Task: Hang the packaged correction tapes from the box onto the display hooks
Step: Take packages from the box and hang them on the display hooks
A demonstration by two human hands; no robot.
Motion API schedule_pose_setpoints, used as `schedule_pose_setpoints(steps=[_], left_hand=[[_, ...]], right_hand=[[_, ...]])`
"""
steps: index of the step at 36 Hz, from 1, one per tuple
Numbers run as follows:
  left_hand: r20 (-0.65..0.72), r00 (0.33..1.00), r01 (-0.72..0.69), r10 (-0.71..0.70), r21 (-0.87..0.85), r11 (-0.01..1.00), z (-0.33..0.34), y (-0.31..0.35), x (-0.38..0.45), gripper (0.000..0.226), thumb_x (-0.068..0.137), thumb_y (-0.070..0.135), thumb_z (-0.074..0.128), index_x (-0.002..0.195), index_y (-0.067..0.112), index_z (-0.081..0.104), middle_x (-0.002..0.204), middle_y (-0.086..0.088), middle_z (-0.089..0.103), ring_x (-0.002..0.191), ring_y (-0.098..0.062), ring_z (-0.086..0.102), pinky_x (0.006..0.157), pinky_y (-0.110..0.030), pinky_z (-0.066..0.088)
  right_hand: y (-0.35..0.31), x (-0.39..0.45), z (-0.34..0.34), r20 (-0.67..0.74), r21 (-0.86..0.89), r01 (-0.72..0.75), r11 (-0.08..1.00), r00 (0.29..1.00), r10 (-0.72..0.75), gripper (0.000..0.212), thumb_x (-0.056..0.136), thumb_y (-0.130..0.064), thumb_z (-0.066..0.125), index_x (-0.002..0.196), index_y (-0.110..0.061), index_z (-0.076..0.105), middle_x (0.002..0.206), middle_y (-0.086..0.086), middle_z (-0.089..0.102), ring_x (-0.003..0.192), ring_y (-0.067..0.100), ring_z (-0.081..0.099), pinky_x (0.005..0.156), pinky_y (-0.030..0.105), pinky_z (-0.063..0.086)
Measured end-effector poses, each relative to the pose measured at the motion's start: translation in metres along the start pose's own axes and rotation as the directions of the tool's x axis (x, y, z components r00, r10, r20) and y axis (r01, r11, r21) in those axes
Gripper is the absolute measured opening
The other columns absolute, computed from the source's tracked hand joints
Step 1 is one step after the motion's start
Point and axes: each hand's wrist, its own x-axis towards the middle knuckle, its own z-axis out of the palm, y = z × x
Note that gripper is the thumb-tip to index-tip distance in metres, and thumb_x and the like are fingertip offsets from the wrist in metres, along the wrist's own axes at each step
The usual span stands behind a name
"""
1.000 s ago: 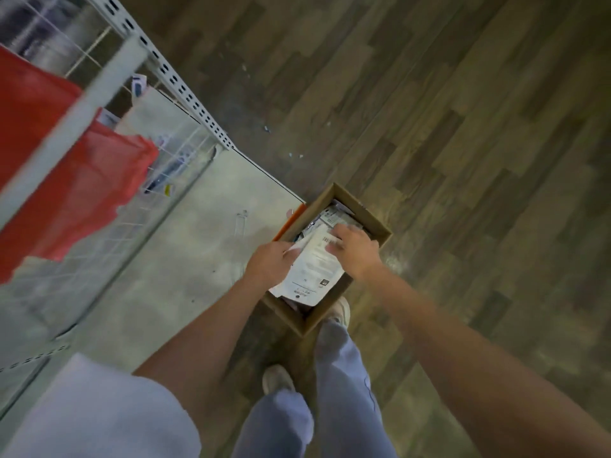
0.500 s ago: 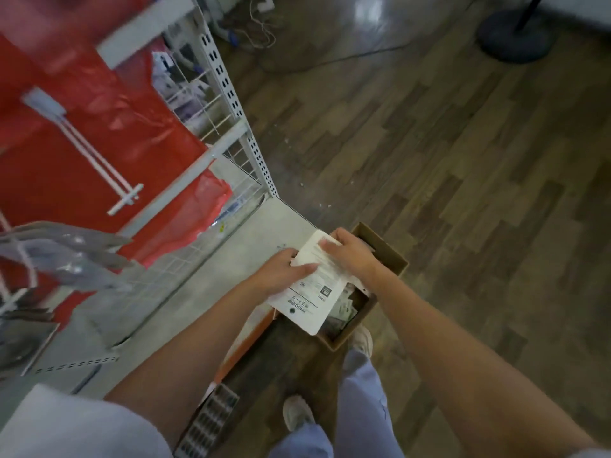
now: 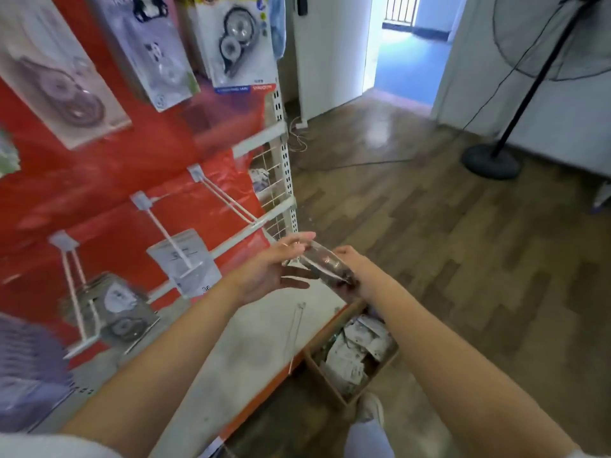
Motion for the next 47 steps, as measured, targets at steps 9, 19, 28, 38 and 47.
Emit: schedule_pose_setpoints(steps=[9,19,28,38,47], left_hand=[[-0.22,0.938,-0.19,0.268,0.319,0.929,0.007,0.018,-0.042,0.013,0.088,0.005,0.062,0.091,0.017,0.061,0.062,0.017,0.064,0.058,0.004,0.057,0.052,-0.006,0.041],[-0.629,0.734,-0.251,0.256,0.099,0.963,-0.009,0.029,-0.064,0.009,0.085,0.016,0.069,0.094,0.015,0.068,0.101,-0.012,0.072,0.087,-0.026,0.069,0.085,-0.04,0.055],[-0.724,0.667,-0.249,0.175,0.005,0.968,-0.03,0.033,-0.089,0.006,0.083,0.011,0.07,0.089,0.012,0.067,0.092,-0.012,0.072,0.089,-0.031,0.068,0.089,-0.045,0.054],[-0.842,0.525,-0.305,0.123,-0.051,0.951,-0.071,0.013,-0.139,0.006,0.084,0.006,0.069,0.085,0.009,0.064,0.085,-0.008,0.069,0.079,-0.026,0.066,0.084,-0.041,0.054],[-0.744,0.667,-0.157,0.037,-0.093,0.983,-0.072,-0.011,-0.155,0.012,0.084,0.006,0.067,0.096,0.004,0.065,0.097,-0.018,0.071,0.087,-0.033,0.067,0.087,-0.048,0.053]], right_hand=[[-0.03,-0.054,0.025,0.315,-0.129,-0.227,0.965,0.914,0.257,0.04,0.1,-0.035,0.031,0.079,-0.009,0.054,0.053,0.003,0.062,0.037,0.015,0.058,0.026,0.012,0.03],[-0.038,-0.087,0.064,0.313,-0.072,0.205,0.976,0.934,-0.173,0.061,0.095,-0.059,0.036,0.11,-0.007,0.064,0.114,0.024,0.063,0.096,0.032,0.06,0.081,0.04,0.052],[-0.037,-0.095,0.1,0.238,-0.072,0.45,0.89,0.875,-0.422,0.021,0.099,-0.006,0.043,0.094,-0.016,0.06,0.092,0.009,0.066,0.07,0.016,0.06,0.052,0.024,0.048],[-0.026,-0.08,0.103,0.089,-0.105,0.523,0.846,0.852,-0.516,0.022,0.096,-0.005,0.04,0.103,-0.014,0.059,0.112,0.013,0.066,0.086,0.022,0.061,0.065,0.027,0.05],[0.003,-0.086,0.143,0.254,-0.285,0.467,0.837,0.879,-0.404,0.022,0.097,-0.015,0.04,0.106,-0.016,0.06,0.109,0.01,0.066,0.093,0.024,0.062,0.067,0.031,0.052]])
